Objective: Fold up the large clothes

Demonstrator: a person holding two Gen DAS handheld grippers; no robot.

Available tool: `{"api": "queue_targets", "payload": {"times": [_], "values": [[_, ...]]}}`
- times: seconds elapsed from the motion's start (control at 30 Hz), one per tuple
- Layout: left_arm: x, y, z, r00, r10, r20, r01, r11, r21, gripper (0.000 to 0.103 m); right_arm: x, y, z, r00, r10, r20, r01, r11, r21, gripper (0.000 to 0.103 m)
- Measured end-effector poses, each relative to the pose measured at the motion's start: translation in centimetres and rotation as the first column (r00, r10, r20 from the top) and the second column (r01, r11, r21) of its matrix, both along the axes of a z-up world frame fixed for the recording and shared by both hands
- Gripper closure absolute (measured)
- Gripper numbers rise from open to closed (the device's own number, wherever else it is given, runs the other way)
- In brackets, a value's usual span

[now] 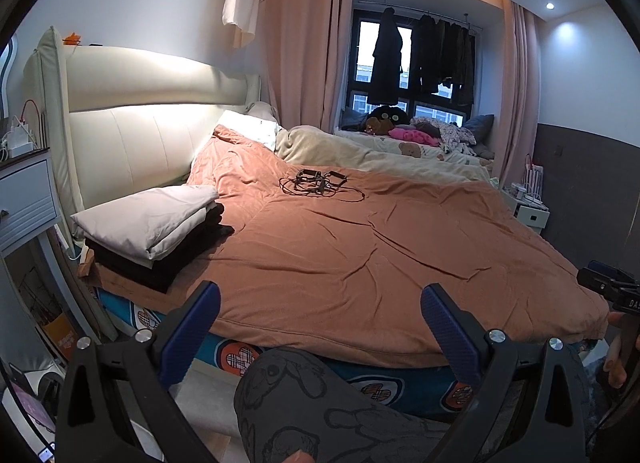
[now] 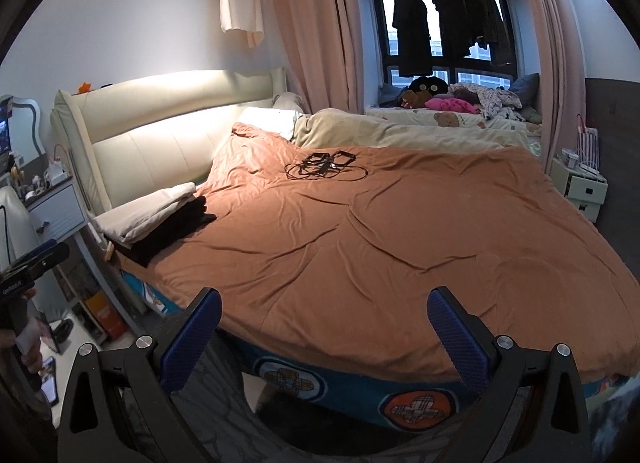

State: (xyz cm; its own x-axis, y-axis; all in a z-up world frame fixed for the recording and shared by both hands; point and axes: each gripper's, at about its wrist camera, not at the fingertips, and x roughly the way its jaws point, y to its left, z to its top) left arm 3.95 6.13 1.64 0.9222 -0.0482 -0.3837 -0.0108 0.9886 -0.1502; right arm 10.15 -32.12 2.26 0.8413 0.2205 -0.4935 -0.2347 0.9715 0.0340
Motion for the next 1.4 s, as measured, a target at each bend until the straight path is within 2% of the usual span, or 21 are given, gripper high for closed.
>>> {"api": "queue_targets", "payload": {"times": [0.33,0.8,1.4], "values": [[-0.4,-0.4,0.4,1.0,0.004,0.012,-0.004,1.0,-0.001,0.001,-0.9,0.5,0.1,1.0,0.003,0.017,-0.003,1.0,-0.016,0.0],[-0.4,-0.5,0.4,1.0,0.001,0.009,0.0,1.0,-0.007,0.001,-0.6,-0.3,0.4,1.0,-0.009,0.013,0.009,1.0,0.008,0.0],[-0.4,-1.0,0.3,1.0,0.003,0.019,-0.003,1.0,-0.002,0.001,0.1,-0.8,-0.6,1.0,-0.019,-0.007,0.019,1.0,0.02,0.0]]}}
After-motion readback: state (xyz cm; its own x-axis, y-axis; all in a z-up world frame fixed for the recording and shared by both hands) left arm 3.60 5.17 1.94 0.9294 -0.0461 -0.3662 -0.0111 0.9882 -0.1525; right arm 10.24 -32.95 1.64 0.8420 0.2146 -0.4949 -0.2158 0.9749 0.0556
